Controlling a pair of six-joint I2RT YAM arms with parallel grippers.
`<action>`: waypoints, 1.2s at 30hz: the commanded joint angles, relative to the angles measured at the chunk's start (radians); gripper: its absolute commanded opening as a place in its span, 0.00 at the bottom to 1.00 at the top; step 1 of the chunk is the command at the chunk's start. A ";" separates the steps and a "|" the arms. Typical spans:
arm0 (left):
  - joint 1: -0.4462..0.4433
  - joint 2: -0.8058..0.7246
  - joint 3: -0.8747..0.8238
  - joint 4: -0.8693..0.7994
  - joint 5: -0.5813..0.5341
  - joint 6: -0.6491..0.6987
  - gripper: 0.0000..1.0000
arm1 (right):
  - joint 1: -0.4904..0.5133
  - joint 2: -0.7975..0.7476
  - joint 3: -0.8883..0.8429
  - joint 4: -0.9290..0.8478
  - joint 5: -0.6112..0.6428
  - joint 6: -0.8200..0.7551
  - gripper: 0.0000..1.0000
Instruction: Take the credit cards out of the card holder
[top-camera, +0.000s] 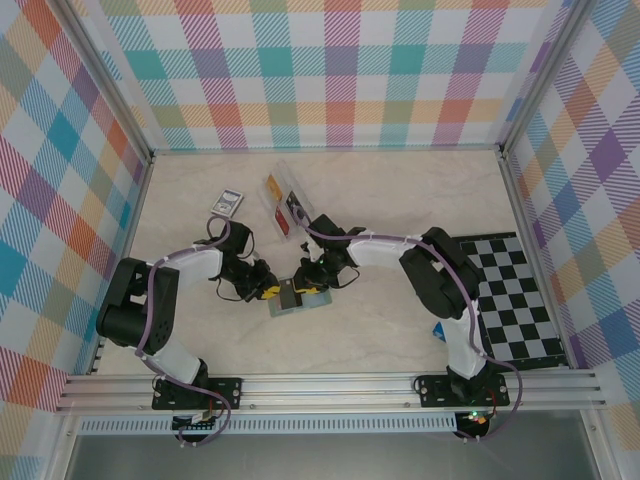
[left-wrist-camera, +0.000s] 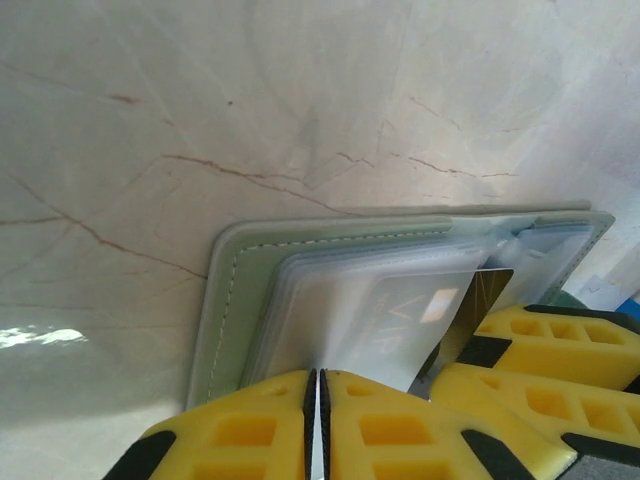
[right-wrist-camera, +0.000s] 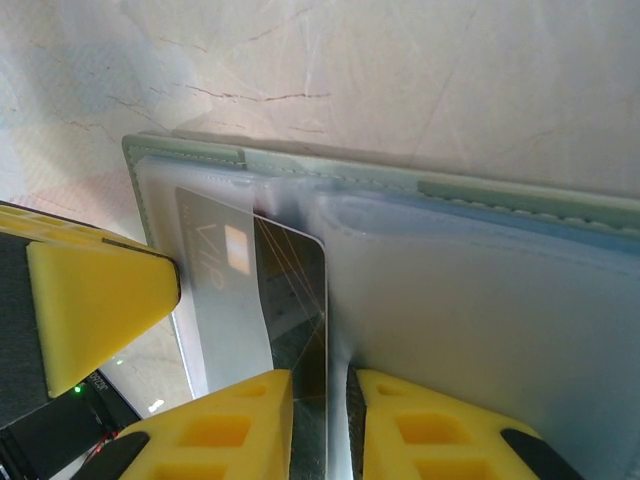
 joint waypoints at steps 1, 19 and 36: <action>-0.010 0.029 -0.021 -0.022 -0.035 -0.001 0.12 | -0.005 0.032 0.015 0.026 -0.034 0.007 0.22; -0.010 0.035 -0.001 -0.079 -0.083 0.032 0.16 | -0.032 -0.061 -0.038 -0.012 0.087 -0.025 0.05; -0.010 -0.124 0.042 0.011 0.005 0.001 0.50 | -0.103 -0.274 -0.167 0.092 -0.032 -0.068 0.00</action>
